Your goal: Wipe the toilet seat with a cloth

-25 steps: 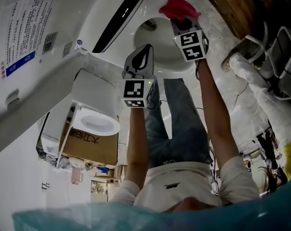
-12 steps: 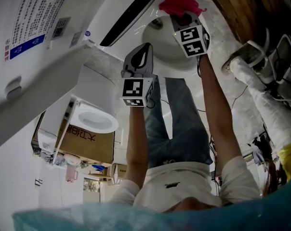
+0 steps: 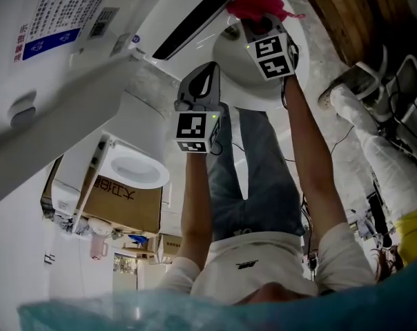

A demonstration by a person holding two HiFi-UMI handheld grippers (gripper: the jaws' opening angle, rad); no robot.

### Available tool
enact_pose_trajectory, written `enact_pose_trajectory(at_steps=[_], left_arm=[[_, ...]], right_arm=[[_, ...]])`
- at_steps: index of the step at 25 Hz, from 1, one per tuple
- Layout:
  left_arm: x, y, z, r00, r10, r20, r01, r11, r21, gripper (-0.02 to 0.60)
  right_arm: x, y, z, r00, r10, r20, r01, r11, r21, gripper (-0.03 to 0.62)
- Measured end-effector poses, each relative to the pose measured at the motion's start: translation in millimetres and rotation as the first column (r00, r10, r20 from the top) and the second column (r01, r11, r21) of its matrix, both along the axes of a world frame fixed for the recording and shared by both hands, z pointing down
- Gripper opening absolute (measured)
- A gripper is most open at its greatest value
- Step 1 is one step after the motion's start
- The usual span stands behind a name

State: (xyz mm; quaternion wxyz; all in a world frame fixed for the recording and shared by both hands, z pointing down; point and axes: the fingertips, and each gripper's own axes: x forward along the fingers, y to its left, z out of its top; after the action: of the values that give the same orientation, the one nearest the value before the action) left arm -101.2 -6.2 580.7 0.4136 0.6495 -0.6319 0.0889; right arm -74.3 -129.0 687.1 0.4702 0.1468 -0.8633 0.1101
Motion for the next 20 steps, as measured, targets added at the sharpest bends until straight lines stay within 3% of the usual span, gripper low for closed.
enact_pose_trajectory(at_steps=[20], left_arm=[[-18.0, 53.0, 2.9, 0.997, -0.075, 0.012, 0.075, 0.997, -0.022, 0.009]], right_arm=[[-32.9, 75.9, 5.0, 0.984, -0.176, -0.031, 0.175, 0.984, -0.028, 0.054]])
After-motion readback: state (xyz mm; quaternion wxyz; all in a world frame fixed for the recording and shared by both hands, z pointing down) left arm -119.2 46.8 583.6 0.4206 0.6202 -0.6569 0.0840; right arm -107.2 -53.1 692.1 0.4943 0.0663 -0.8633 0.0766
